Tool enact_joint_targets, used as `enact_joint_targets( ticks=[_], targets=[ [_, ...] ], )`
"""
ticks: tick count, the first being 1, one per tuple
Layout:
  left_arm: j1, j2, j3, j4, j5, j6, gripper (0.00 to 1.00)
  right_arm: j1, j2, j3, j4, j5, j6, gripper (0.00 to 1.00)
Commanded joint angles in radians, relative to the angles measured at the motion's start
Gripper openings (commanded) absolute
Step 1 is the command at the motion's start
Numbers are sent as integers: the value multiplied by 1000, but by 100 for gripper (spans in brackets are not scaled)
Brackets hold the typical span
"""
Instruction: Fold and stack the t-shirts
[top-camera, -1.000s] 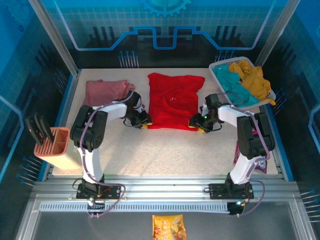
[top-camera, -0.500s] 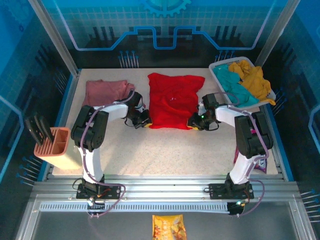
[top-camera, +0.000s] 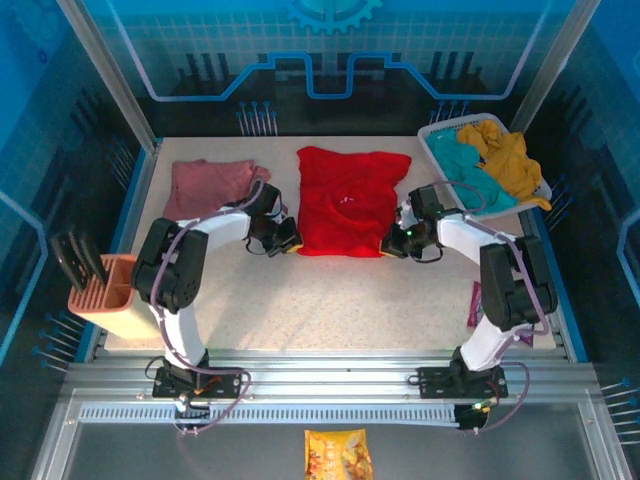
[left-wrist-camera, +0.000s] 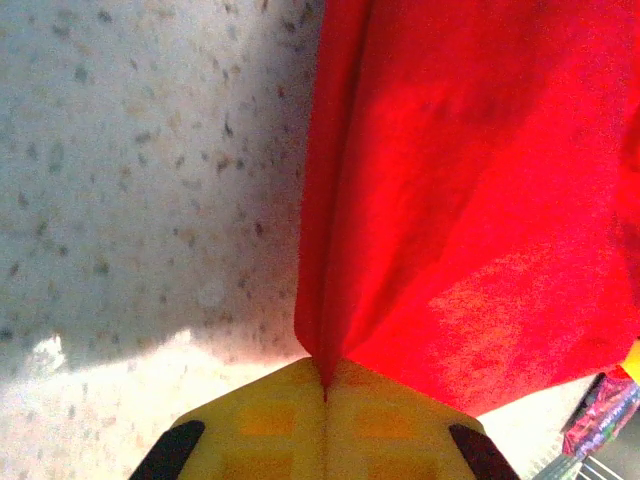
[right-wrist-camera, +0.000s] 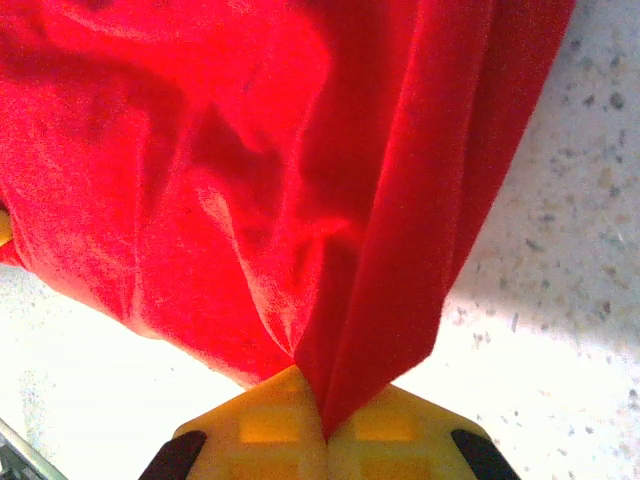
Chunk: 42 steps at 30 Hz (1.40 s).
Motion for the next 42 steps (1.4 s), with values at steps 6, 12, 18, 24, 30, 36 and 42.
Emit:
enact_joint_targets(
  ticks=[6, 12, 18, 24, 30, 36, 42],
  targets=[
    [-34, -265, -234, -10, -26, -52, 0, 65, -172, -148, -103, 8, -2, 0],
    [-113, -521, -436, -53, -91, -139, 0, 169, -404, -308, -152, 47, 81, 0],
    [-174, -772, -570, -142, -117, -244, 0, 266, -663, -398, -267, 85, 199, 0],
    [-199, -872, -477, -285, -143, -256, 0, 278, -700, -284, -412, 100, 192, 0],
    [-192, -719, -255, -296, -149, -191, 0, 255, -551, -108, -439, 86, 126, 0],
    [-131, -543, -86, -267, -118, -128, 0, 168, -411, 36, -418, 36, 62, 0],
    [-79, -387, 51, -255, -87, -71, 0, 73, -252, 182, -417, -29, -9, 0]
  ],
)
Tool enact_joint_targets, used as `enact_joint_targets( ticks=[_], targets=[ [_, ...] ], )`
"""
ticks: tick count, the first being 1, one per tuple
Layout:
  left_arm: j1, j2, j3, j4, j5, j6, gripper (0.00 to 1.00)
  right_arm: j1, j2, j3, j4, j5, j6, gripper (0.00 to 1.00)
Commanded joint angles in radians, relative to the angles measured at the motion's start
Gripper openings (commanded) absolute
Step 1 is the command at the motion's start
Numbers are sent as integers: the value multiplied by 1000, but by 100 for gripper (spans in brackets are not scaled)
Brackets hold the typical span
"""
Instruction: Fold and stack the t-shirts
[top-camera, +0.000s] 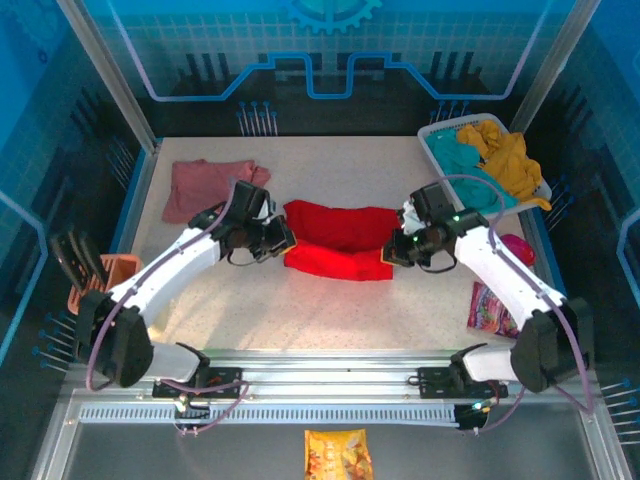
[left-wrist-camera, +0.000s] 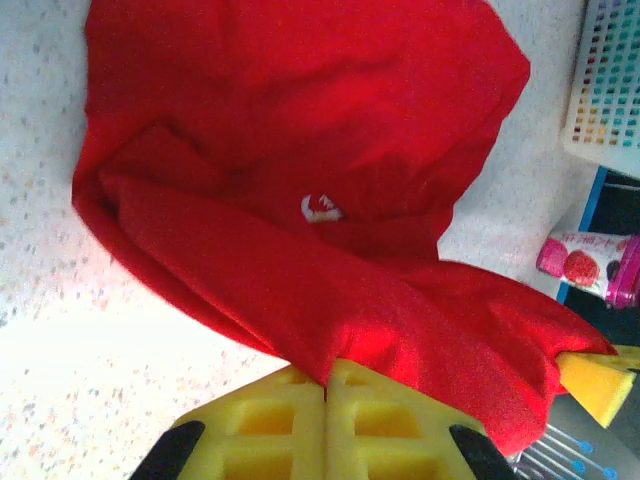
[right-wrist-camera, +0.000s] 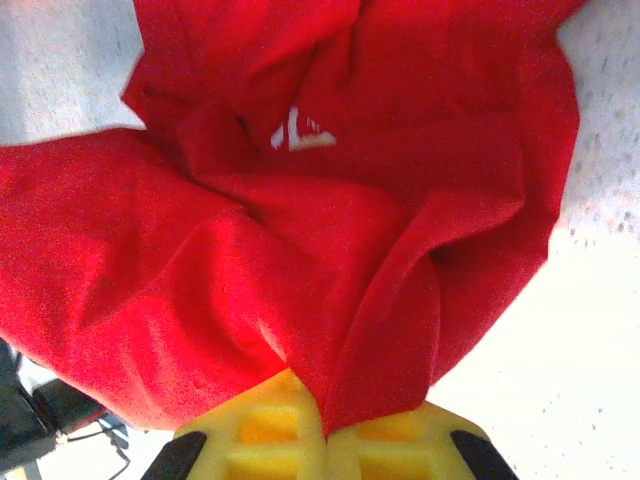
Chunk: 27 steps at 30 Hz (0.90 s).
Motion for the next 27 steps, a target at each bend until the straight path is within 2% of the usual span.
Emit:
enact_joint_targets(
  ticks=[1, 13, 27],
  targets=[
    [25, 79, 89, -1, 33, 65, 0, -46, 81, 89, -16, -66, -69, 0],
    [96, 321, 297, -18, 34, 120, 0, -106, 394, 338, -21, -105, -132, 0],
    [151, 566, 510, -33, 67, 142, 0, -171, 609, 531, -56, -137, -144, 0]
  ],
)
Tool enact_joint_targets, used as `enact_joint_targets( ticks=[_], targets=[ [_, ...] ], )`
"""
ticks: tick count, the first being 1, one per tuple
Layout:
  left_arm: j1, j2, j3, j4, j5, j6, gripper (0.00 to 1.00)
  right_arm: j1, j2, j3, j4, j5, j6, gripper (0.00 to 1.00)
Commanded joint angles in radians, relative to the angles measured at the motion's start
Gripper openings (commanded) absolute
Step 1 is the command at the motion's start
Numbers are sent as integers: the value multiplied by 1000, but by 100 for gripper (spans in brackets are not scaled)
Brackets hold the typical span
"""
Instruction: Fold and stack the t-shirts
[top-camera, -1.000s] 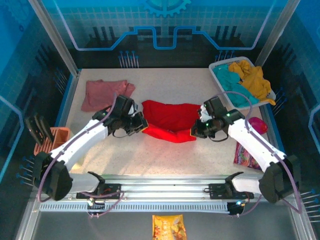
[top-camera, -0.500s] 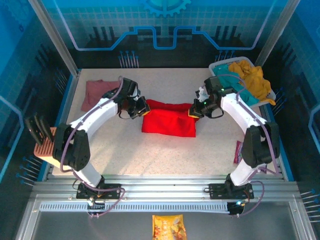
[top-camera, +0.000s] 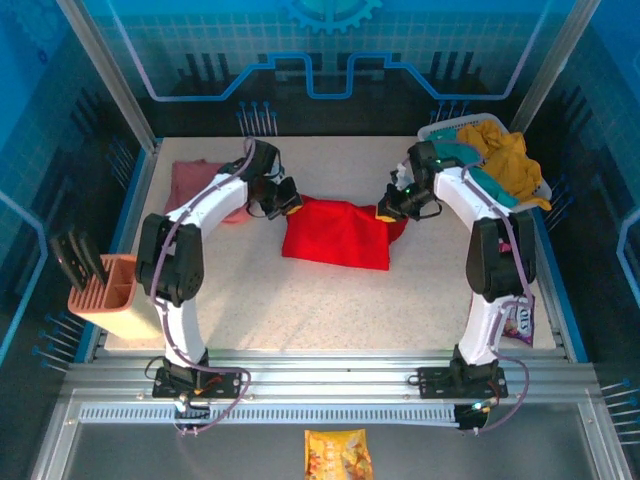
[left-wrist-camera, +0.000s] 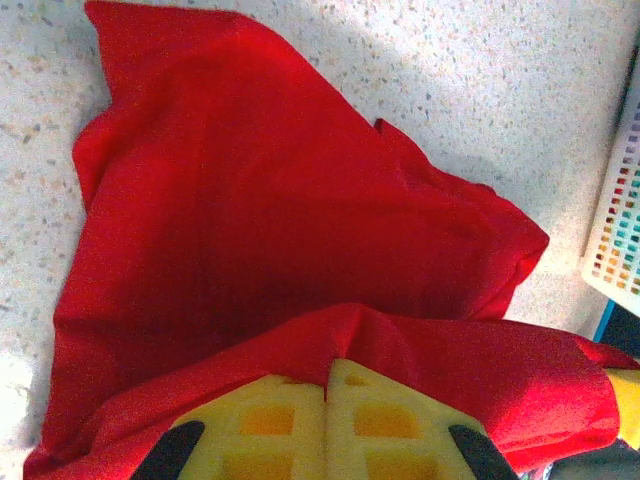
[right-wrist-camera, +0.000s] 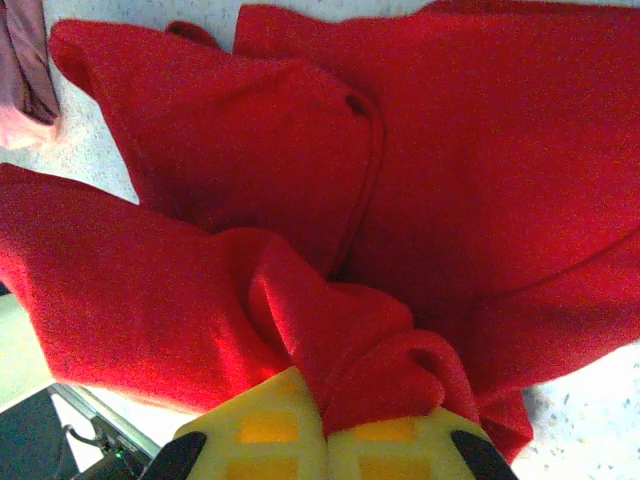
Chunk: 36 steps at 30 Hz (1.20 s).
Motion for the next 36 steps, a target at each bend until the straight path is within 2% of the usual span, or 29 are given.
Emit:
enact_joint_targets(
  ticks=[1, 16, 18, 19, 20, 21, 22, 23, 24, 25, 28, 30, 31, 32, 34, 36],
  targets=[
    [18, 39, 67, -29, 23, 31, 0, -24, 46, 65, -39, -32, -14, 0],
    [46, 250, 300, -23, 31, 45, 0, -50, 244, 269, -34, -51, 18, 0],
    [47, 296, 353, -33, 33, 47, 0, -54, 268, 296, -25, -48, 29, 4],
    [47, 321, 384, -42, 35, 51, 0, -58, 284, 311, -17, -49, 36, 12],
    [48, 342, 416, -52, 37, 56, 6, -60, 302, 334, -18, -49, 44, 20],
    [49, 360, 439, -62, 37, 62, 15, -61, 316, 353, -23, -45, 47, 22],
    [49, 375, 462, -68, 34, 69, 25, -62, 326, 367, -18, -41, 50, 29],
    [50, 385, 478, -73, 21, 75, 39, -61, 330, 375, -6, -44, 54, 43],
    [52, 390, 488, -72, 15, 80, 50, -61, 332, 381, -1, -39, 55, 52],
    [56, 390, 497, -67, 14, 83, 55, -63, 328, 390, -5, -23, 55, 54],
    [71, 371, 524, -70, 25, 93, 62, -61, 279, 379, 11, 1, 57, 67],
    [75, 334, 520, -79, 20, 119, 68, -56, 219, 347, 25, 33, 51, 85],
    [75, 317, 515, -88, 17, 137, 70, -53, 191, 332, 30, 42, 46, 90],
    [76, 301, 508, -110, 15, 159, 79, -53, 163, 312, 24, 52, 38, 93],
    [78, 269, 475, -134, 27, 205, 83, -50, 93, 249, 38, 67, 27, 100],
    [79, 228, 404, -136, 34, 256, 85, -53, 17, 162, 72, 76, 15, 100]
  ],
)
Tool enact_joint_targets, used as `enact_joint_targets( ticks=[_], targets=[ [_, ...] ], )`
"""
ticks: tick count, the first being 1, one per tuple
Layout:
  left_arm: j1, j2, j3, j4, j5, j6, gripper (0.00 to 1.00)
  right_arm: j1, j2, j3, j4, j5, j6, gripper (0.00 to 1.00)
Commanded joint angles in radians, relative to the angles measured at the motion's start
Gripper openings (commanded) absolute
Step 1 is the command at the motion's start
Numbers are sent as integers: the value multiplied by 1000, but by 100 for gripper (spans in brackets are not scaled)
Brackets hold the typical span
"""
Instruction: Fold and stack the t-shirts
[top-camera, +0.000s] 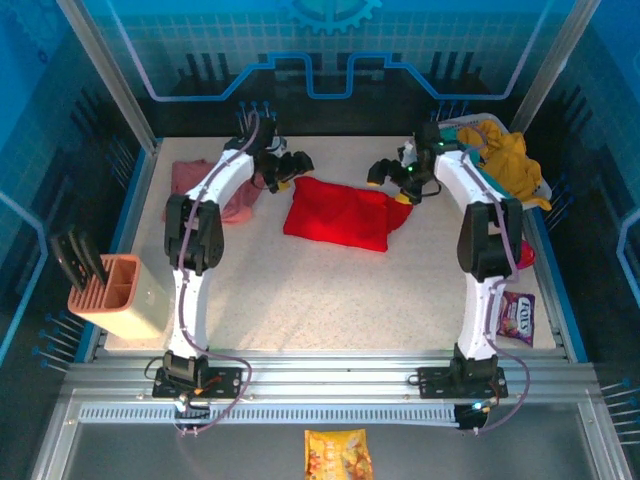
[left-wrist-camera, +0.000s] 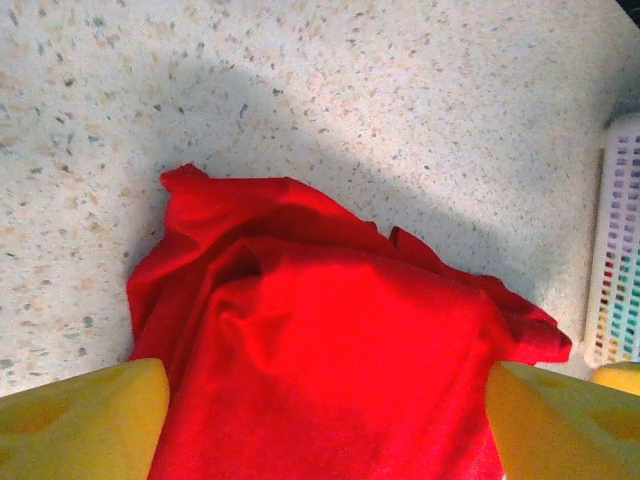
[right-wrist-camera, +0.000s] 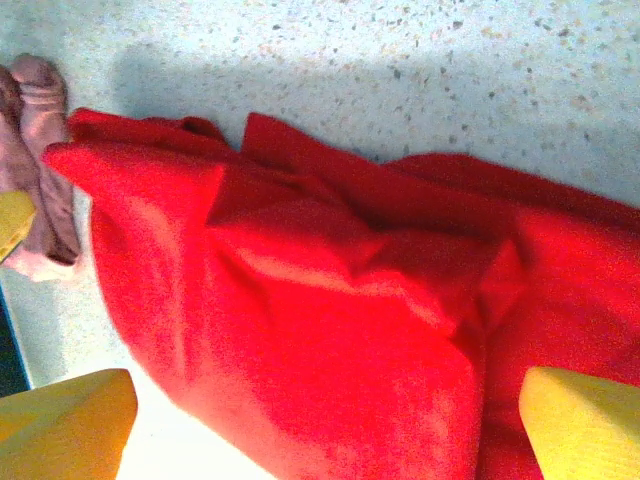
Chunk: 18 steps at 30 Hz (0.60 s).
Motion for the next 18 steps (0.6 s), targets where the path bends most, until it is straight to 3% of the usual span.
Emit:
enact_joint_targets(
  ticks=[1, 10, 18],
  targets=[
    [8, -119, -95, -54, 21, 116, 86, 0, -160, -105, 36, 26, -28, 100],
    [21, -248, -448, 88, 55, 176, 84, 9, -345, -454, 146, -6, -37, 100],
    [21, -278, -647, 258, 135, 122, 81, 89, -284, -595, 299, 11, -52, 100]
  ],
)
